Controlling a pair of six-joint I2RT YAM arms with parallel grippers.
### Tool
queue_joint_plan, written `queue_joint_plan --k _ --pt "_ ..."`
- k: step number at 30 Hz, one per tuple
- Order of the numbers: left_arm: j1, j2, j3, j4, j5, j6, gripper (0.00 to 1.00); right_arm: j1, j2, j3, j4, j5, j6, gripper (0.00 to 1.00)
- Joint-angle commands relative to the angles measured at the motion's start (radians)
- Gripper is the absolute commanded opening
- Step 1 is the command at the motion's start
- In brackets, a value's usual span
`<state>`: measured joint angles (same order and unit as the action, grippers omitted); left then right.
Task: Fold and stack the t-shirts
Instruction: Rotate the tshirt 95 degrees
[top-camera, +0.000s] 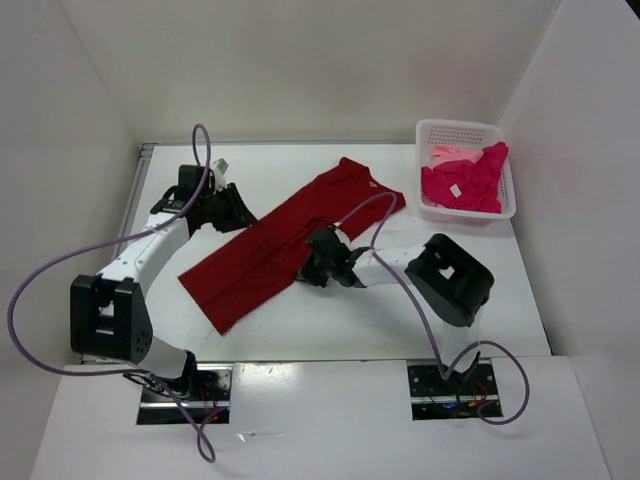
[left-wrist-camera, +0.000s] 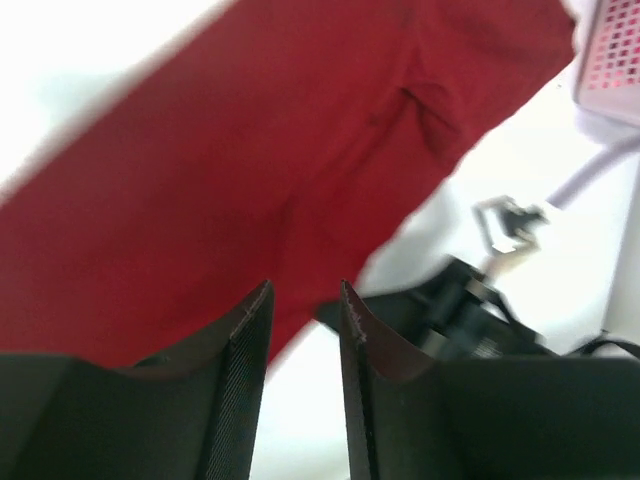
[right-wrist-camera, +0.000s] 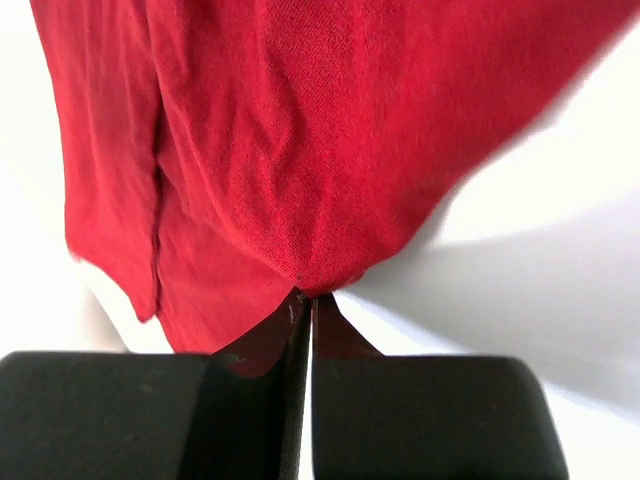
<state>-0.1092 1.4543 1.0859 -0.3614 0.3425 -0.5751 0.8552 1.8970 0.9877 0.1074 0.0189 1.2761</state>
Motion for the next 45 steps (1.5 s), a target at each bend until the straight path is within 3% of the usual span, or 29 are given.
queue_joint_plan --k 1,13,15,16,18,26,28,32,37,40,45 --pt "-0.033 0.091 0.125 0.044 -0.033 0.072 0.42 -0.056 -0.168 -0.139 -0.072 -0.002 -0.132 0.01" --pt "-0.136 0.451 0.379 0.215 0.020 0.127 0.60 -0.209 -0.436 -0.316 -0.280 -0.077 -0.292 0.02" --pt "-0.158 0.501 0.415 0.231 0.023 0.153 0.64 -0.209 -0.456 -0.323 -0.298 -0.080 -0.297 0.15" --pt "-0.170 0.538 0.434 0.237 0.017 0.165 0.66 -0.209 -0.474 -0.323 -0.307 -0.086 -0.297 0.28" --pt "-0.173 0.609 0.488 0.255 0.037 0.166 0.69 -0.209 -0.512 -0.333 -0.317 -0.086 -0.297 0.39" --pt "-0.211 0.885 0.785 0.158 0.005 0.193 0.71 -0.209 -0.564 -0.314 -0.342 -0.128 -0.297 0.41" --pt "-0.211 0.946 0.867 0.133 -0.011 0.188 0.68 -0.209 -0.586 -0.305 -0.354 -0.128 -0.297 0.41" --pt "-0.211 1.047 0.994 0.118 0.013 0.163 0.41 -0.212 -0.618 -0.303 -0.368 -0.128 -0.297 0.42" --pt "-0.221 1.095 1.057 0.133 0.071 0.153 0.14 -0.237 -0.617 -0.296 -0.374 -0.128 -0.307 0.42" --pt "-0.213 1.085 1.066 0.155 0.038 0.144 0.01 -0.262 -0.582 -0.287 -0.364 -0.146 -0.325 0.42" --pt "-0.098 1.023 1.025 0.178 -0.033 0.118 0.00 -0.283 -0.552 -0.260 -0.353 -0.157 -0.348 0.42"
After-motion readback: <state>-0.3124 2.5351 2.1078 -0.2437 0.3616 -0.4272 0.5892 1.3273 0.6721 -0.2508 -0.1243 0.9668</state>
